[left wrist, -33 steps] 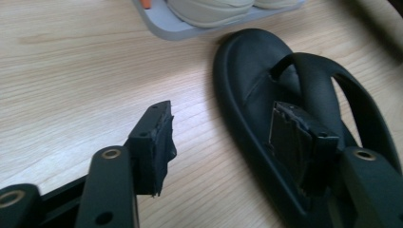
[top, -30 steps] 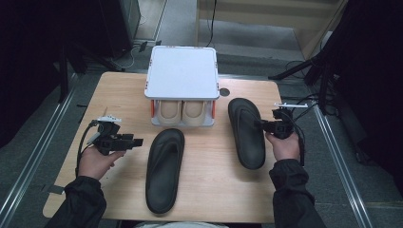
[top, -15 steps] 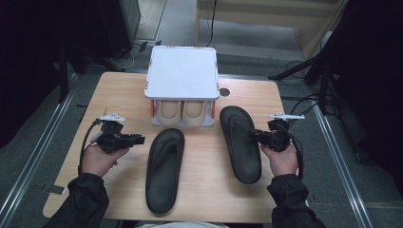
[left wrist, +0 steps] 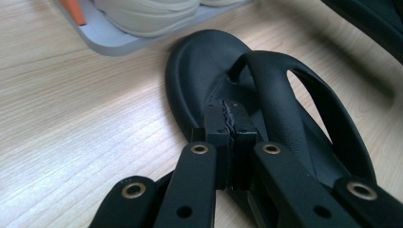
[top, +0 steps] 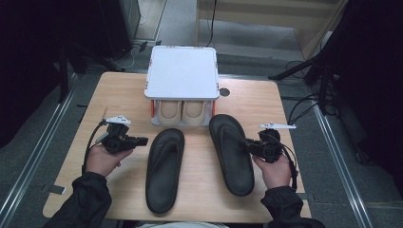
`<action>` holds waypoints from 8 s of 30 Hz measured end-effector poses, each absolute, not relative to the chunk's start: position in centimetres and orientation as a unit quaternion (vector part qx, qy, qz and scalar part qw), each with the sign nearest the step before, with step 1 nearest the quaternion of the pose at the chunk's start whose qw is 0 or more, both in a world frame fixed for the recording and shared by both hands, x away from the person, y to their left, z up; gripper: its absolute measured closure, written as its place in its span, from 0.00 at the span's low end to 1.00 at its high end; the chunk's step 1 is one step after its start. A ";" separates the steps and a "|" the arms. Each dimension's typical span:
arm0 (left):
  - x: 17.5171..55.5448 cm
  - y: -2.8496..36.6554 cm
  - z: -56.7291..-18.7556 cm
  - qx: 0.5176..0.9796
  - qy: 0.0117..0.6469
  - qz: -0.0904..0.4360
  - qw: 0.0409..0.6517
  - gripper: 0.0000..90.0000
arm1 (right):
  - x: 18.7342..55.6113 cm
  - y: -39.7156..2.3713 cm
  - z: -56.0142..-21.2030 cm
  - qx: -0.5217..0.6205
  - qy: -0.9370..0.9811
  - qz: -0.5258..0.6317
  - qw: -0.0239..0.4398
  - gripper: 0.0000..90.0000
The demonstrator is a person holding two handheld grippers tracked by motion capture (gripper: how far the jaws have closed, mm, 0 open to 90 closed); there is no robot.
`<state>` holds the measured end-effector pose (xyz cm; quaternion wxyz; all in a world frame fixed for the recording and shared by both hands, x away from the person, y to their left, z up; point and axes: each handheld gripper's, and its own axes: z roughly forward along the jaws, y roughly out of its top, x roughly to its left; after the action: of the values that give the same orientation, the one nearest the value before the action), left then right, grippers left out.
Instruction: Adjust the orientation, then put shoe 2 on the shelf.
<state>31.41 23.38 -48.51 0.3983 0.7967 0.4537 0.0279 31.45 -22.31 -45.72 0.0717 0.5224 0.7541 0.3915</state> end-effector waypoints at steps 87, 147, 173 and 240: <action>31.1 20.0 -51.1 0.858 0.396 0.005 0.327 0.89 | 32.3 -17.1 -49.7 0.468 0.791 0.393 0.036 0.94; 30.7 22.8 -48.4 0.806 0.432 0.028 0.404 0.50 | 27.7 -7.1 -51.4 0.439 0.804 0.400 0.018 0.38; 30.8 23.3 -48.3 0.795 0.443 0.038 0.412 0.51 | 28.1 -6.4 -51.7 0.477 0.789 0.379 0.081 0.76; 27.0 29.1 -48.6 0.736 0.540 0.071 0.403 0.43 | 36.1 -5.7 -40.1 0.095 0.921 0.369 -0.080 0.84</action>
<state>27.03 29.11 -48.62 0.4027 0.7358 0.5398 0.0712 36.06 -5.71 -40.12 -0.0798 0.0947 0.9212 0.3689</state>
